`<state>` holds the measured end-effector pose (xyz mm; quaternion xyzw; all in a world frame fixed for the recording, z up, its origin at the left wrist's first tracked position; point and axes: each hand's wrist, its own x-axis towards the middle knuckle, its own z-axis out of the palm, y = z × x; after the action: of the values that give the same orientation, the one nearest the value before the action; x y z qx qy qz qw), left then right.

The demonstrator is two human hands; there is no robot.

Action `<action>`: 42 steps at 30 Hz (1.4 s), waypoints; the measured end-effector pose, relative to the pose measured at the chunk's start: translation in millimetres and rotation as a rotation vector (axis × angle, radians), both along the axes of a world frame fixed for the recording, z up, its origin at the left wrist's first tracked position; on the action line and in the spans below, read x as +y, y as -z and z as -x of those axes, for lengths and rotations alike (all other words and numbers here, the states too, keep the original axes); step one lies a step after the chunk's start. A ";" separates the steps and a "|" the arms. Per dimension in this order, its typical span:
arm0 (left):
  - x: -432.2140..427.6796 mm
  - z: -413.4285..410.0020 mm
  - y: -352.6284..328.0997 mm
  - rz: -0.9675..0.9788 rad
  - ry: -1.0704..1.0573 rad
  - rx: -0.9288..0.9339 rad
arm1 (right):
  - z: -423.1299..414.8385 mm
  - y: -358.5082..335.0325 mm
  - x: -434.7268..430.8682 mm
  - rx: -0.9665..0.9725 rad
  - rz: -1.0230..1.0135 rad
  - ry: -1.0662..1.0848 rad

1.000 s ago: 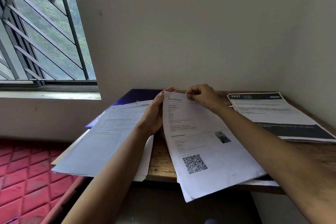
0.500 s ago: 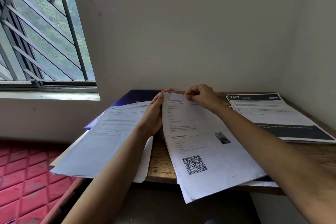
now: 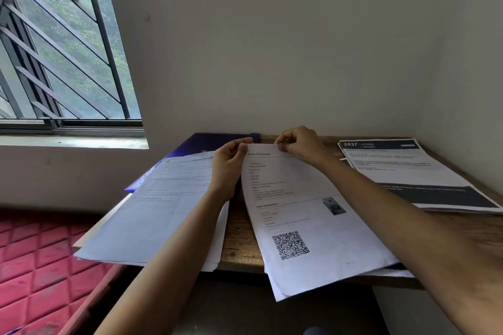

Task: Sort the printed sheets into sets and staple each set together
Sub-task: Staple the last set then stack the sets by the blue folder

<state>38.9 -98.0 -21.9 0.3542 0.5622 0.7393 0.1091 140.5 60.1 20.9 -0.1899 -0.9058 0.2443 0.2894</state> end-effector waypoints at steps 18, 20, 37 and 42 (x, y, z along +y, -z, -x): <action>10.2 26.7 14.0 0.238 -0.406 0.071 | -108.7 26.5 -113.6 -0.253 -0.137 -0.500; 10.1 27.8 14.7 0.244 -0.422 0.059 | -128.5 37.2 -130.3 -0.288 -0.177 -0.548; 7.0 27.2 14.5 0.249 -0.357 -0.070 | -166.9 95.8 -179.2 0.228 -0.214 -0.297; 6.9 27.9 14.8 0.245 -0.343 -0.075 | -168.9 101.0 -189.6 0.307 -0.133 -0.162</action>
<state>11.0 -91.1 -36.6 0.2099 0.6953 0.6859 0.0447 309.4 -129.5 -80.1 -0.0573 -0.8774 0.2326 0.4156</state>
